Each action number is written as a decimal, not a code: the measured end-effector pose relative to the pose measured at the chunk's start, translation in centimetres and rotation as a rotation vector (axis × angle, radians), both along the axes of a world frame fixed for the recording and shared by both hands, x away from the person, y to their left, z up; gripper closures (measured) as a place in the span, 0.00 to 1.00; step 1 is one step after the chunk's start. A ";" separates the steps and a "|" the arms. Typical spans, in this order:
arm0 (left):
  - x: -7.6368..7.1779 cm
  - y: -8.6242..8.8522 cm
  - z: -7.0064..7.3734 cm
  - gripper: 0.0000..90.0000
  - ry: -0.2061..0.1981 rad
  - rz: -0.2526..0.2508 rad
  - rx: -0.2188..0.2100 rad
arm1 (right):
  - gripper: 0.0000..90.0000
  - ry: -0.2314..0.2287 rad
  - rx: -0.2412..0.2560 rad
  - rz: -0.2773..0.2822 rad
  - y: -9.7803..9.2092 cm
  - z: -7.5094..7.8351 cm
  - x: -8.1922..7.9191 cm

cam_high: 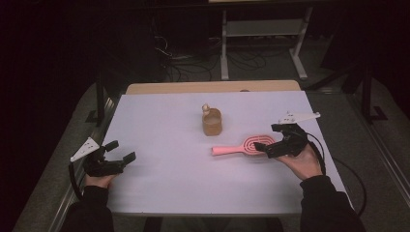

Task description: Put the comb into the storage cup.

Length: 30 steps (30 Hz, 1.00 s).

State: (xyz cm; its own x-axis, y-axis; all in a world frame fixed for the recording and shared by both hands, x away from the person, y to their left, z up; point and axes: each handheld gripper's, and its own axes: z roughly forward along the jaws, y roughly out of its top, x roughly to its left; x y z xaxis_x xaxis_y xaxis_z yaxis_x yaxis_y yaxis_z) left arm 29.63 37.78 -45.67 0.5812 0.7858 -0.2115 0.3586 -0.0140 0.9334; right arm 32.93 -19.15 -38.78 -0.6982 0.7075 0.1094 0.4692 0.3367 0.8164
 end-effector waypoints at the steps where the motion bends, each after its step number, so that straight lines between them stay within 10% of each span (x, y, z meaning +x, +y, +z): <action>1: 0.0 0.0 0.0 0.00 0.000 0.000 0.000 | 0.00 0.000 0.000 0.000 0.0 0.0 0.0; 30: 0.0 0.1 0.0 0.00 -0.004 -0.002 -0.012 | 0.02 0.072 -0.083 0.088 5.3 -0.2 3.3</action>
State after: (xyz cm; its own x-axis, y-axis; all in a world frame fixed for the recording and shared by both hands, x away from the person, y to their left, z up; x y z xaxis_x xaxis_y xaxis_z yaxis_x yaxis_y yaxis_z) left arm 29.65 37.85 -45.65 0.5834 0.7822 -0.2185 0.3550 -0.0036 0.9349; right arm 36.23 -13.89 -39.01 -0.7501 0.6529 0.1054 0.4914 0.4436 0.7495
